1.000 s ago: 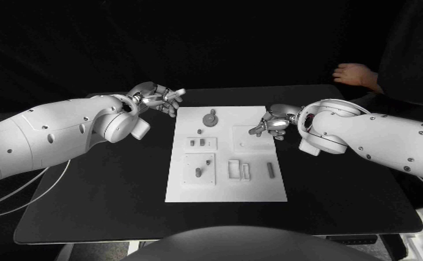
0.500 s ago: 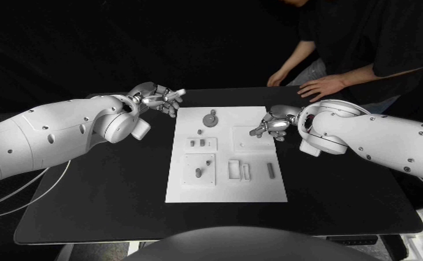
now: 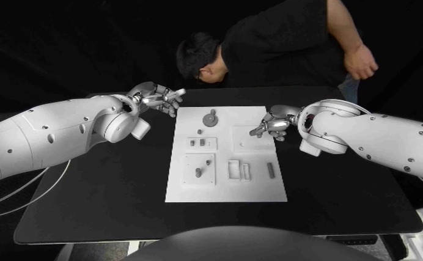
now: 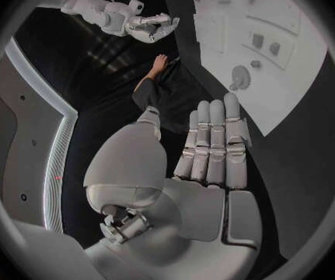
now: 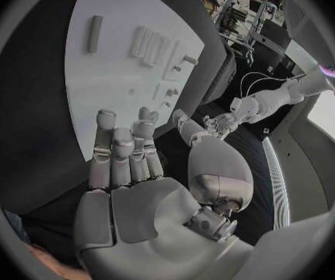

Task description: Assemble the parts on the task board

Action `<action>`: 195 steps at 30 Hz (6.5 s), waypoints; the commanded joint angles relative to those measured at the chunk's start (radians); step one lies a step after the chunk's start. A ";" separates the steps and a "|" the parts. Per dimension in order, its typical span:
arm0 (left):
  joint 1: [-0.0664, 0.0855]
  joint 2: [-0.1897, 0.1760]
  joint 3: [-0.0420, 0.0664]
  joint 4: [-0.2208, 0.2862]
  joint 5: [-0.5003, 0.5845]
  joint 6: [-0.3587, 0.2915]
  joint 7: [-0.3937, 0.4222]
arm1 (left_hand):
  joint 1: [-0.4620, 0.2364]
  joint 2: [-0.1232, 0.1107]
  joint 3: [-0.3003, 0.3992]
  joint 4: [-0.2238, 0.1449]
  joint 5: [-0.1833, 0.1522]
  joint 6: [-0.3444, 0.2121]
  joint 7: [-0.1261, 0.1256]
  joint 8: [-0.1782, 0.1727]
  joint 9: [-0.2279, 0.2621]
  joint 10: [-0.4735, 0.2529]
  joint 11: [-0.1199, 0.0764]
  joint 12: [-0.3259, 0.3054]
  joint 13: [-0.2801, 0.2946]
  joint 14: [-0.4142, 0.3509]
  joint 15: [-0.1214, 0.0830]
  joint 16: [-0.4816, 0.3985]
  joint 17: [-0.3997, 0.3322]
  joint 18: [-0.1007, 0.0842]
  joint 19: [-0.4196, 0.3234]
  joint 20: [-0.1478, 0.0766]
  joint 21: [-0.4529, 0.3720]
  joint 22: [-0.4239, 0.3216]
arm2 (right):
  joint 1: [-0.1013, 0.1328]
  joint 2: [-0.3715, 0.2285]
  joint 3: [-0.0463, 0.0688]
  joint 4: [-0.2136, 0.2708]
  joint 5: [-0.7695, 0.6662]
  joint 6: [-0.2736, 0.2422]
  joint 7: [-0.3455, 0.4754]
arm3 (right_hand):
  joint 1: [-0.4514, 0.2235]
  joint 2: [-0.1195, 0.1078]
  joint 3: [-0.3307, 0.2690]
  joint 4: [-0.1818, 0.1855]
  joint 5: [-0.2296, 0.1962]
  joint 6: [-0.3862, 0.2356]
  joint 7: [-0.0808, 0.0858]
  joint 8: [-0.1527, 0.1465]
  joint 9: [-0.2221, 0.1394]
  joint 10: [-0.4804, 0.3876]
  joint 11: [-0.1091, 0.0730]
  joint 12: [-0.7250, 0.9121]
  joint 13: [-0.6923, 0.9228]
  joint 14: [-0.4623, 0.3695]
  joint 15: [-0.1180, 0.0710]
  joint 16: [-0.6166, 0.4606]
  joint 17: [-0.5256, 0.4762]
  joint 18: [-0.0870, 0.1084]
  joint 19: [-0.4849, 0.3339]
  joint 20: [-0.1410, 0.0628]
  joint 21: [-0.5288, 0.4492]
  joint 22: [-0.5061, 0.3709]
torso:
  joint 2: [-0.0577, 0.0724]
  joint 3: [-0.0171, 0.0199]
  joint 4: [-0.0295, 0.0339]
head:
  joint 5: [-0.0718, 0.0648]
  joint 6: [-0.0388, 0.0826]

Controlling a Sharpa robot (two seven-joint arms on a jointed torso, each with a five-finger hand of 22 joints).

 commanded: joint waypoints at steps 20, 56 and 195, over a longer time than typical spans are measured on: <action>0.001 0.002 0.001 0.003 0.002 -0.001 0.011 | 0.010 0.001 -0.010 0.001 0.002 -0.005 0.001 0.005 -0.002 0.001 -0.005 -0.007 0.001 0.000 -0.003 0.006 -0.002 0.019 0.006 0.000 -0.005 0.001 | 0.000 0.000 0.000 0.003 -0.007 0.015 0.004 | 0.007 -0.001 -0.001 -0.006 0.007 0.000 0.005 -0.006 0.001 0.007 0.003 -0.004 0.000 0.000 -0.006 -0.005 -0.001 0.014 0.004 -0.005 -0.004 0.002 | 0.000 0.0000 -0.0001 | -0.002 0.000; 0.001 0.002 0.001 0.003 0.002 0.000 0.011 | 0.014 0.002 -0.016 0.001 0.002 -0.005 0.001 0.006 -0.003 0.001 -0.005 -0.007 0.001 0.000 -0.004 0.007 -0.003 0.019 0.007 0.000 -0.006 0.001 | 0.000 0.001 0.000 0.001 -0.007 0.016 0.004 | 0.006 0.000 -0.002 -0.008 0.007 0.000 0.005 -0.006 0.001 0.007 0.003 -0.004 0.000 0.000 -0.006 -0.006 -0.001 0.014 0.004 -0.005 -0.004 0.002 | 0.000 0.0001 0.0000 | -0.001 0.000; 0.001 0.004 0.001 0.004 0.003 0.000 0.013 | -0.027 -0.004 -0.029 0.002 0.002 -0.006 0.000 0.007 -0.011 0.002 -0.006 -0.010 -0.001 -0.001 -0.004 0.006 -0.008 0.020 0.012 -0.001 -0.015 -0.004 | -0.077 0.141 -0.065 -0.067 -0.067 0.196 -0.262 | -0.055 -0.043 0.026 0.073 0.000 -0.058 0.030 -0.040 -0.002 -0.045 0.028 -0.008 0.014 -0.049 0.022 -0.010 0.007 0.014 -0.047 0.016 -0.019 0.014 | 0.000 0.0002 0.0002 | -0.002 -0.014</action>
